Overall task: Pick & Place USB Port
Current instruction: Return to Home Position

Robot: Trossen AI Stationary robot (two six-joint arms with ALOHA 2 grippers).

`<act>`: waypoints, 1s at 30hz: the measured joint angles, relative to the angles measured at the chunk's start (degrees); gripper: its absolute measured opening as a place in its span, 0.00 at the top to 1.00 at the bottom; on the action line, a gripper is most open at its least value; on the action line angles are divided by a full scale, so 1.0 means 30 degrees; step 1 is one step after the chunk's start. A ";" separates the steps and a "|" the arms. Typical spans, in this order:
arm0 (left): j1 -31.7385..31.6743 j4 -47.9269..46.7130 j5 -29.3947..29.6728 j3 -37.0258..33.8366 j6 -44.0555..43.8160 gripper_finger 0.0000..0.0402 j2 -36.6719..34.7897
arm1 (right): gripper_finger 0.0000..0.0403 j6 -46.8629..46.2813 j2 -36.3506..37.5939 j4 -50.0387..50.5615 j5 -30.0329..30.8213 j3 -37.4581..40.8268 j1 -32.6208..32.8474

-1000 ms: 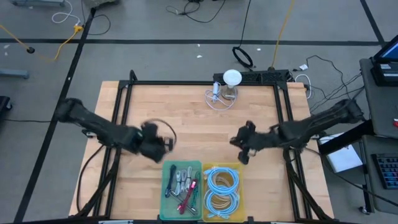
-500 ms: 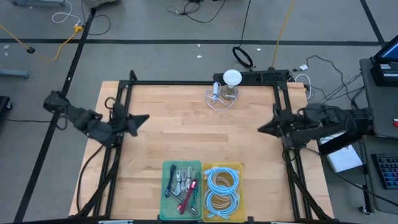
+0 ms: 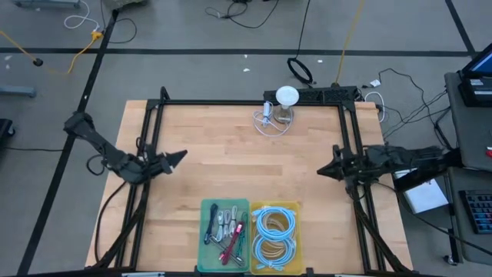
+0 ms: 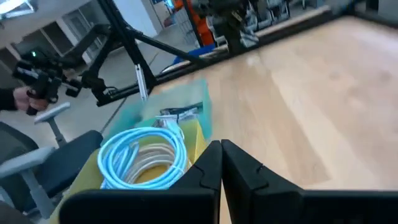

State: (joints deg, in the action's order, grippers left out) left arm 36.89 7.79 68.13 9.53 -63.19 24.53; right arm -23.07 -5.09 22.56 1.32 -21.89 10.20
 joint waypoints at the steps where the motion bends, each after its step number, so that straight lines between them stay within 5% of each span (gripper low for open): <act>1: 0.0029 0.0498 0.0188 -0.0484 -0.0125 1.00 0.0000 | 1.00 -0.0433 0.0240 -0.0205 -0.0021 0.0554 0.0000; 9: 0.0123 0.1859 0.0493 -0.2708 -0.0335 1.00 0.0007 | 1.00 -0.2368 0.1603 -0.2042 0.0967 0.3939 0.0010; 13: 0.0123 -0.0054 0.0558 -0.2887 -0.1377 1.00 0.0073 | 1.00 -0.3439 0.1658 -0.2334 0.1430 0.4698 0.0015; 18: 0.0109 -0.2614 0.0773 -0.2887 -0.3468 1.00 0.0070 | 1.00 -0.3764 0.1629 -0.2165 0.3068 0.4935 0.0007; 30: 0.0109 -0.2255 0.0158 -0.2887 -0.1487 0.94 0.0066 | 1.00 -0.4030 0.1607 -0.3300 0.3548 0.4983 0.0007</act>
State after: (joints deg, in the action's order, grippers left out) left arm 37.21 1.02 68.60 0.86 -67.65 24.73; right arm -35.16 -0.27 12.66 11.97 -6.94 10.22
